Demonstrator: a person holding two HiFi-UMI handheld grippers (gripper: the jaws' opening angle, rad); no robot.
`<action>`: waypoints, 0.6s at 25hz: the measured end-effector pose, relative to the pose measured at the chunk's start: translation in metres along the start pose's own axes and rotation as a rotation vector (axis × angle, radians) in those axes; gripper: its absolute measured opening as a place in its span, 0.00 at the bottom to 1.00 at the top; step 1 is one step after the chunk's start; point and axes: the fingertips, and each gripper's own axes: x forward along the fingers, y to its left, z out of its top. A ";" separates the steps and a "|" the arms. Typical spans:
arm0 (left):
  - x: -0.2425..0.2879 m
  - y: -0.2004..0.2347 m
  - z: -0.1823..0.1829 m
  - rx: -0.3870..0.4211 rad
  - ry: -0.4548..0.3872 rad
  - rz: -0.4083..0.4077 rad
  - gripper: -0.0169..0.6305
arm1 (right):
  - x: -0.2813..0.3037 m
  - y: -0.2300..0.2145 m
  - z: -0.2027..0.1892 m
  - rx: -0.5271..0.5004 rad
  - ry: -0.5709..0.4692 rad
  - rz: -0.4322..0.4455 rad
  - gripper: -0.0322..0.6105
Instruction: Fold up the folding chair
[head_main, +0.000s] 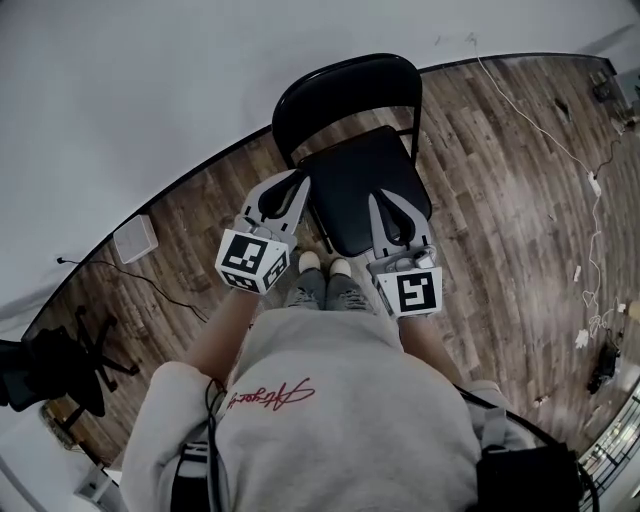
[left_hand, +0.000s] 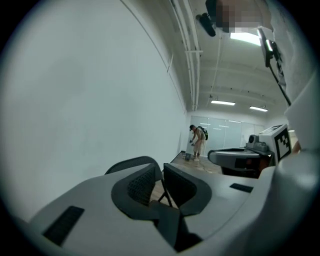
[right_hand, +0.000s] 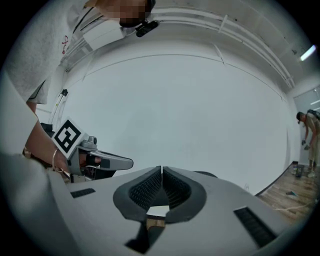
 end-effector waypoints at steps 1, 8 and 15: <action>0.007 0.014 -0.010 -0.015 0.049 0.008 0.15 | 0.000 -0.005 -0.011 0.036 0.019 -0.014 0.08; 0.048 0.121 -0.094 -0.101 0.391 0.076 0.46 | -0.013 -0.037 -0.097 0.233 0.150 -0.149 0.08; 0.080 0.177 -0.151 -0.224 0.558 0.119 0.59 | -0.039 -0.059 -0.206 0.588 0.262 -0.291 0.29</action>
